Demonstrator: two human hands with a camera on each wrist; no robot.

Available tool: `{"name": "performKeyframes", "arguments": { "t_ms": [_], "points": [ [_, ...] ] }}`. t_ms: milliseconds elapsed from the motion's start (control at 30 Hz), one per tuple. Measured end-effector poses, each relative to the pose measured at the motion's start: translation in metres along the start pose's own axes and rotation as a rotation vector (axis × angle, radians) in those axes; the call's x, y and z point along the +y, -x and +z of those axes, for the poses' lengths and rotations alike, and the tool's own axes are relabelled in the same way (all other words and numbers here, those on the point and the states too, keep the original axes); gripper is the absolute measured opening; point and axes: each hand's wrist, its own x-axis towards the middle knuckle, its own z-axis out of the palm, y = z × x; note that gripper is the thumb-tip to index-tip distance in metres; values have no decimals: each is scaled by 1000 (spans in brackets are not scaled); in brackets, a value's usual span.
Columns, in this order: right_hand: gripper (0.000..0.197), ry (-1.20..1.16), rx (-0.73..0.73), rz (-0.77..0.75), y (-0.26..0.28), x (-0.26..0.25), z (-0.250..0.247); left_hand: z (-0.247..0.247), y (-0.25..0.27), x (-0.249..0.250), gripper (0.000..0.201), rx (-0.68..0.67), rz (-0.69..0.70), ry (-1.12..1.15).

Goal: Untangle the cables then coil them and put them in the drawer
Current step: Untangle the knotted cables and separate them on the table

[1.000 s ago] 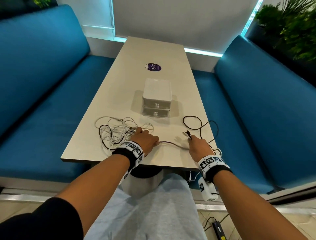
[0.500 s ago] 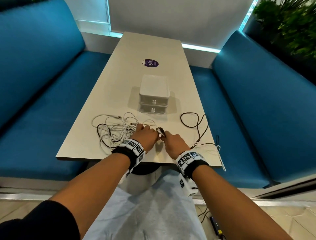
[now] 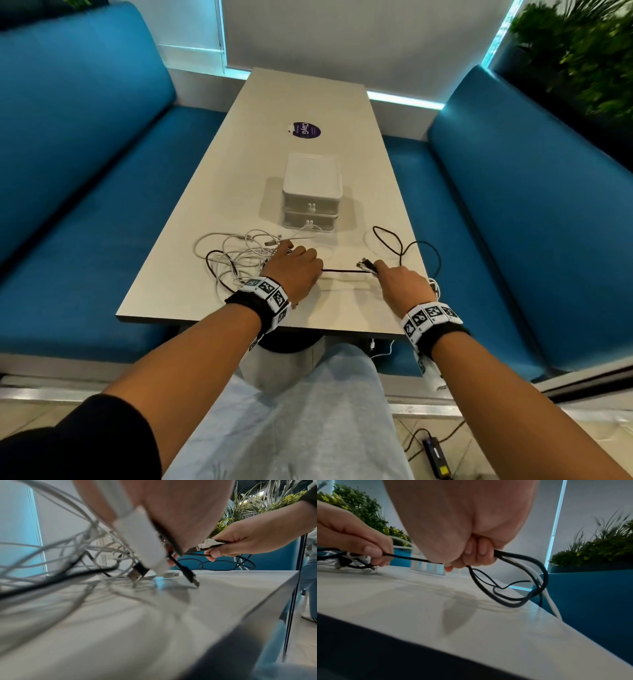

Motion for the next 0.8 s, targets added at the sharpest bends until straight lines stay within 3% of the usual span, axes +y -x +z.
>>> {"name": "performKeyframes", "arguments": {
  "t_ms": [167, 300, 400, 633, 800],
  "points": [
    [24, -77, -2, 73, -3, -12, 2, -8, -4, 4, 21, -56, -43, -13],
    [28, -272, 96, 167, -7, -40, 3, -15, -6, 10, 23, -72, -91, 2],
    [30, -368, 133, 88, -7, -63, 1, -20, -7, 14, 26, -84, -101, -7],
    [26, -588, 14, -74, -16, -79, 10, -21, -2, 13, 29, -38, -62, 13],
    [21, -473, -12, -124, -13, -62, 9, -11, 11, -1, 24, 36, 2, 5]
  ]
}}
